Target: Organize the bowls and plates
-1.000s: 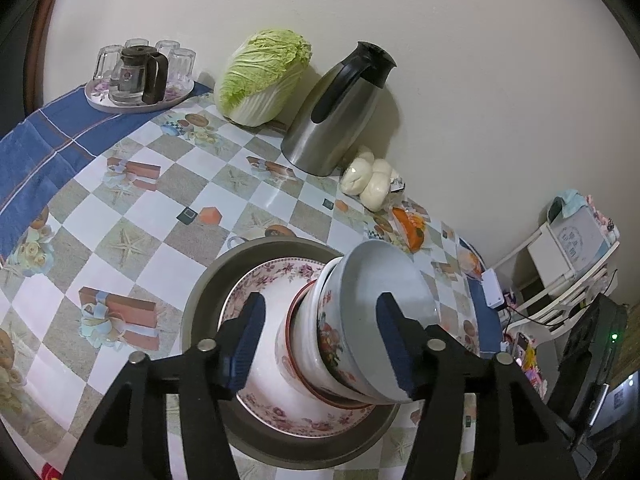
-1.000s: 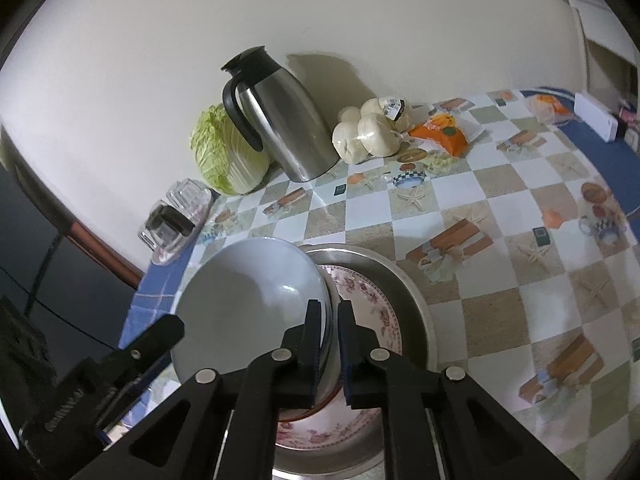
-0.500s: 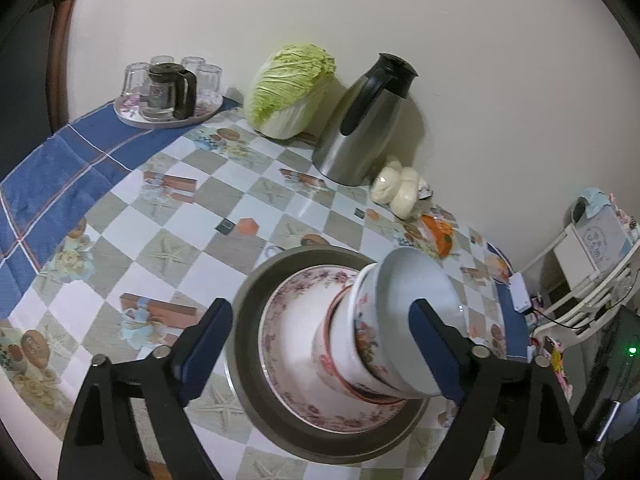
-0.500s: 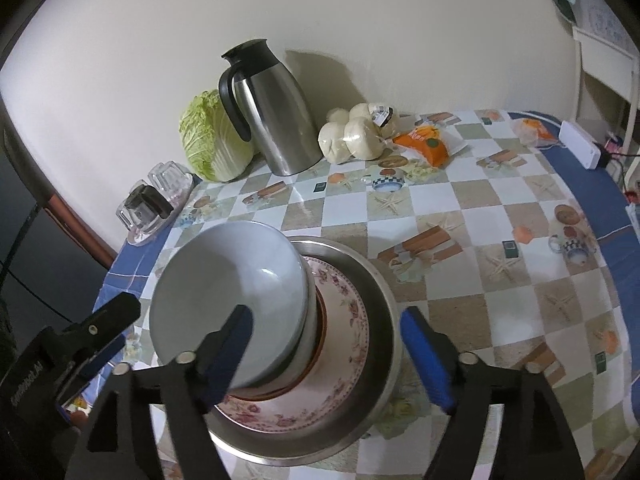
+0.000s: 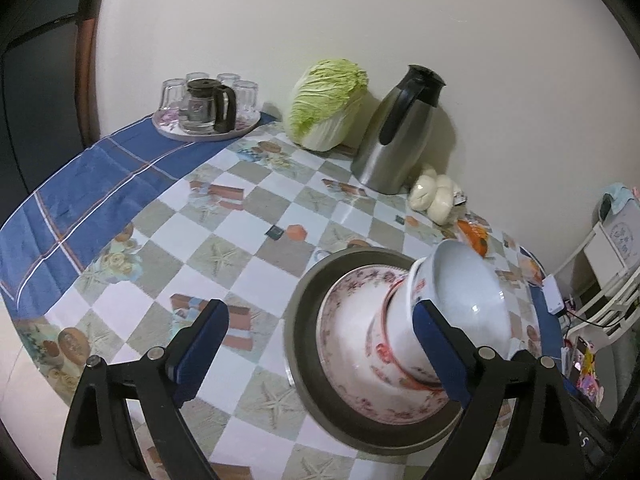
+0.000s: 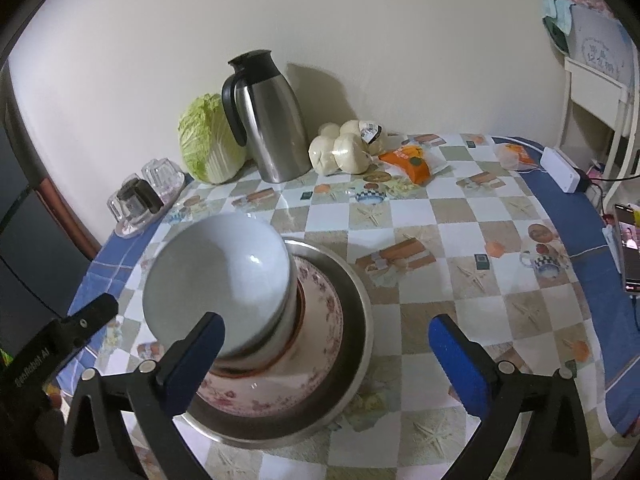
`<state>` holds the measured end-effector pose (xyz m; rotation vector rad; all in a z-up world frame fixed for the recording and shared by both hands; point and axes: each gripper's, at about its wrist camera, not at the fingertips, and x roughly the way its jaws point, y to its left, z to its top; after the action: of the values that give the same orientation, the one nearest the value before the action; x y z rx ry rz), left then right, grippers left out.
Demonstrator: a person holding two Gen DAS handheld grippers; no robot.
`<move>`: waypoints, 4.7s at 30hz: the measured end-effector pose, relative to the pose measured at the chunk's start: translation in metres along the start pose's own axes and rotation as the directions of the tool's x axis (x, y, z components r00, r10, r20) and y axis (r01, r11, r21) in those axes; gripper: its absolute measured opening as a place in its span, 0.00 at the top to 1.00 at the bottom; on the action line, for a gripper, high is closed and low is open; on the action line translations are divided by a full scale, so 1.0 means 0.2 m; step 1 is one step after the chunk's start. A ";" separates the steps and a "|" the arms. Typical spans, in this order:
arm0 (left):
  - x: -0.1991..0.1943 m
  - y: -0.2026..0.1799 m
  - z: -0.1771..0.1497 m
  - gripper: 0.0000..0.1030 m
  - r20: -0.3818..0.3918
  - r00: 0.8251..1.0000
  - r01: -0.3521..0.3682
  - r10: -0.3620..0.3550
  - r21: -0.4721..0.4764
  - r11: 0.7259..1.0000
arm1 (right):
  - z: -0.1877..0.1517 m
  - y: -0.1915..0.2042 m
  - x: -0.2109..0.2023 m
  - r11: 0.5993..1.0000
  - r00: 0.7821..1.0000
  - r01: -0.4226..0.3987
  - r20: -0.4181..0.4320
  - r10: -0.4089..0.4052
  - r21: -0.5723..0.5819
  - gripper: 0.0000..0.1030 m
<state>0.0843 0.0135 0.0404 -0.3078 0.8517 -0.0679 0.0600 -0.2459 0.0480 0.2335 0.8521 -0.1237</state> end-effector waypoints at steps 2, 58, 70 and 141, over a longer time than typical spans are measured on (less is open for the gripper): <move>0.00 0.02 -0.01 0.09 -0.004 1.000 -0.018 0.018 0.003 1.000 | -0.02 0.00 -0.01 1.000 1.000 0.004 -0.002 -0.004 -0.005 0.00; 0.08 -0.06 -0.28 0.09 -0.095 0.980 -0.141 0.176 0.293 0.946 | -0.35 -0.16 -0.01 0.995 0.990 0.100 -0.105 -0.099 0.009 0.00; 0.08 -0.11 -0.29 0.09 -0.095 0.982 -0.124 0.164 0.330 0.936 | -0.33 -0.16 0.00 0.995 0.989 0.104 -0.104 -0.104 -0.007 0.00; 0.09 -0.11 -0.30 0.09 -0.113 0.981 -0.111 0.159 0.344 0.932 | -0.33 -0.13 0.03 0.993 0.987 0.104 -0.114 -0.111 -0.062 0.00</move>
<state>0.0531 -0.0255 -0.0032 0.0792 0.9808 -0.1058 0.0107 -0.2542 -0.0027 0.1435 0.9841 -0.1885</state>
